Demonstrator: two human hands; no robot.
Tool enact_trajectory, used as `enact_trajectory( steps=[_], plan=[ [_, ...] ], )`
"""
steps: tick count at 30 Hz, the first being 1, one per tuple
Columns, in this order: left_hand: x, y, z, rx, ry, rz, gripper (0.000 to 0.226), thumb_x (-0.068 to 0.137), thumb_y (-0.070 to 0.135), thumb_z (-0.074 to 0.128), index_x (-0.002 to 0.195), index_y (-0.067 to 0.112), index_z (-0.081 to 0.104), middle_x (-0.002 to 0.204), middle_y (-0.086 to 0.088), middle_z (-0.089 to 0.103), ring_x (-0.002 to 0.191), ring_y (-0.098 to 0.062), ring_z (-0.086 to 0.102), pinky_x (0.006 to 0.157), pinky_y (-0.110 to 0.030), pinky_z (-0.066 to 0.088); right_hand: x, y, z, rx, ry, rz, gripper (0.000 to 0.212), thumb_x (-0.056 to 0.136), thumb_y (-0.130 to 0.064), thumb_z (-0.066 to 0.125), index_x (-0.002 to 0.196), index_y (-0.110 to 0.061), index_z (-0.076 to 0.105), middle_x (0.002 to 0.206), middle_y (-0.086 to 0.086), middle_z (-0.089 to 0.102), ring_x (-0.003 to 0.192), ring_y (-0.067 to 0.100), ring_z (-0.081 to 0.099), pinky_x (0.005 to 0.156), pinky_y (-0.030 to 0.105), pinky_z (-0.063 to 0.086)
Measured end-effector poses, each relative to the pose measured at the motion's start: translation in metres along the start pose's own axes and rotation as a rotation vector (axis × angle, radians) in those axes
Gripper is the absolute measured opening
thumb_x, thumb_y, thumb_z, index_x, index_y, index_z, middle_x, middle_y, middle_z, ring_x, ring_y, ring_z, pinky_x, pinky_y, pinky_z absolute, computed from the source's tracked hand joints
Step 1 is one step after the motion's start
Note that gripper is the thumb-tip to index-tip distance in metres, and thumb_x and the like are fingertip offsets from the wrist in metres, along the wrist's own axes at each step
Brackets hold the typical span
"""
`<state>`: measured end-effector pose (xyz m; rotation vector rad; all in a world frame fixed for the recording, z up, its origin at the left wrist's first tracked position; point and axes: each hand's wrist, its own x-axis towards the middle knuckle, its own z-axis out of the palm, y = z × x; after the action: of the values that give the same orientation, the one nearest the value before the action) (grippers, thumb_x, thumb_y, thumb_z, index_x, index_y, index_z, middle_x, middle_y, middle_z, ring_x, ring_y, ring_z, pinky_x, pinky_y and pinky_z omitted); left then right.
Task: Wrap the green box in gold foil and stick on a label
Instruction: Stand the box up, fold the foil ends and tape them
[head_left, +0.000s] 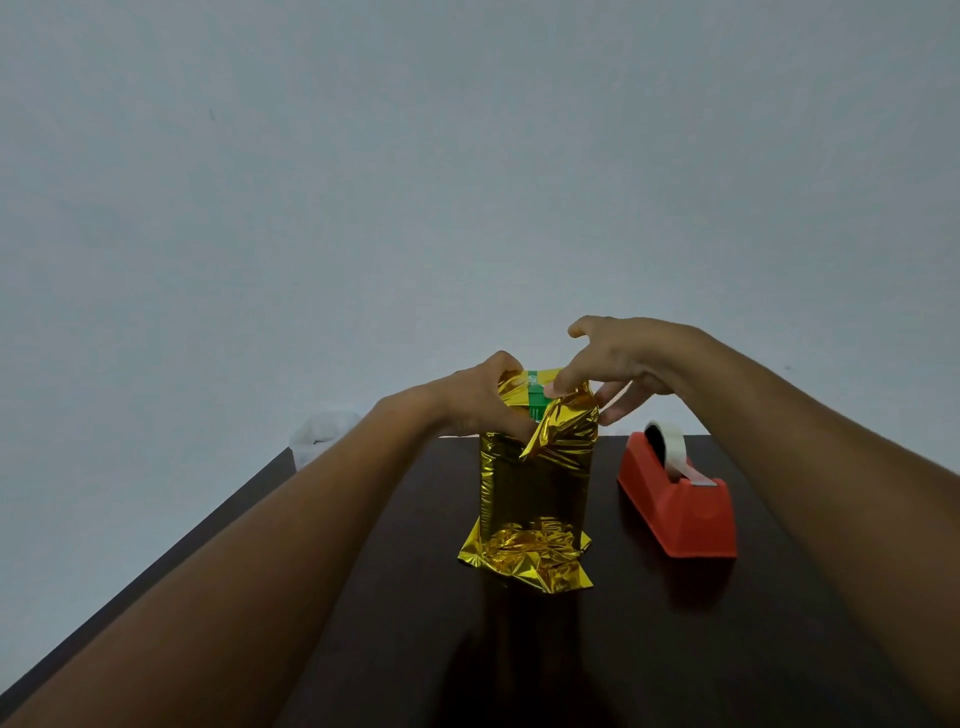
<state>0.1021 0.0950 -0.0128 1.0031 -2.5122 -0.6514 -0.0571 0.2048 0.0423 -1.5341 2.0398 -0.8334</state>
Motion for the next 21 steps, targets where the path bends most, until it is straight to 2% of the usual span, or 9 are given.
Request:
enact_trajectory(
  steps=[4,6,8,10,13,15,17,19,21],
  plan=[
    [-0.001,-0.001,-0.002,-0.03,-0.008,0.001,0.08,0.079,0.025,0.084,0.141,0.021,0.035,0.124,-0.007,0.055,0.108,-0.019,0.059,0.085,-0.033,0.055,0.003,0.005,0.005,0.132,0.06,-0.012,0.081,0.088,0.003,0.067,0.156,-0.017,0.027,0.123,0.019,0.057,0.083,0.032,0.073,0.071,0.048,0.064],
    [-0.004,0.001,-0.004,-0.068,-0.038,-0.009,0.087,0.07,0.036,0.086,0.139,0.023,0.034,0.122,-0.008,0.055,0.102,-0.018,0.059,0.076,-0.029,0.052,0.004,0.01,0.004,0.191,0.078,-0.017,0.075,0.088,0.005,0.064,0.153,-0.014,0.032,0.123,0.019,0.059,0.081,0.03,0.072,0.072,0.048,0.064],
    [-0.007,0.002,-0.009,-0.1,-0.091,-0.049,0.092,0.059,0.05,0.08,0.136,0.029,0.035,0.123,-0.005,0.053,0.11,-0.022,0.057,0.086,-0.035,0.053,0.003,0.013,0.002,0.215,0.066,-0.015,0.067,0.09,0.003,0.064,0.15,-0.013,0.039,0.118,0.016,0.06,0.082,0.028,0.071,0.067,0.044,0.064],
    [-0.011,0.004,-0.015,-0.189,-0.129,-0.091,0.074,0.069,0.055,0.069,0.133,0.031,0.042,0.127,-0.003,0.056,0.12,-0.024,0.056,0.101,-0.048,0.052,0.001,0.015,0.001,0.218,0.048,-0.011,0.06,0.091,-0.001,0.064,0.146,-0.012,0.043,0.112,0.014,0.062,0.085,0.028,0.072,0.064,0.041,0.064],
    [-0.017,0.004,-0.023,-0.407,-0.108,-0.14,0.059,0.085,0.066,0.045,0.13,0.03,0.058,0.129,-0.006,0.063,0.12,-0.026,0.059,0.104,-0.054,0.049,0.002,0.014,0.001,0.214,0.046,-0.018,0.055,0.093,-0.002,0.063,0.143,-0.013,0.043,0.113,0.014,0.062,0.085,0.028,0.072,0.064,0.041,0.064],
    [-0.018,0.004,-0.019,-0.463,-0.042,-0.165,0.047,0.098,0.058,0.039,0.129,0.03,0.061,0.126,-0.007,0.065,0.116,-0.026,0.061,0.103,-0.054,0.049,0.002,0.012,0.002,0.213,0.049,-0.02,0.053,0.092,-0.002,0.063,0.141,-0.013,0.044,0.117,0.016,0.061,0.086,0.029,0.072,0.066,0.042,0.064],
    [-0.016,0.005,-0.011,-0.419,0.013,-0.177,0.034,0.103,0.044,0.043,0.131,0.032,0.058,0.123,-0.005,0.064,0.114,-0.024,0.06,0.103,-0.054,0.049,0.002,0.011,0.004,0.203,0.054,-0.023,0.055,0.092,-0.002,0.063,0.142,-0.013,0.043,0.118,0.016,0.06,0.089,0.03,0.072,0.069,0.043,0.064],
    [-0.013,0.007,-0.007,-0.348,0.023,-0.177,0.032,0.103,0.038,0.043,0.134,0.034,0.052,0.126,-0.005,0.059,0.115,-0.025,0.058,0.102,-0.054,0.05,0.001,0.01,0.004,0.177,0.062,-0.023,0.057,0.093,-0.003,0.063,0.144,-0.013,0.041,0.117,0.015,0.059,0.09,0.029,0.072,0.069,0.042,0.064],
    [-0.011,0.011,-0.006,-0.305,0.039,-0.187,0.036,0.1,0.043,0.05,0.136,0.034,0.048,0.132,-0.006,0.054,0.117,-0.026,0.056,0.099,-0.053,0.052,0.002,0.01,0.004,0.163,0.057,-0.027,0.055,0.093,-0.005,0.063,0.143,-0.012,0.042,0.111,0.013,0.06,0.087,0.029,0.072,0.069,0.043,0.064]
  ],
)
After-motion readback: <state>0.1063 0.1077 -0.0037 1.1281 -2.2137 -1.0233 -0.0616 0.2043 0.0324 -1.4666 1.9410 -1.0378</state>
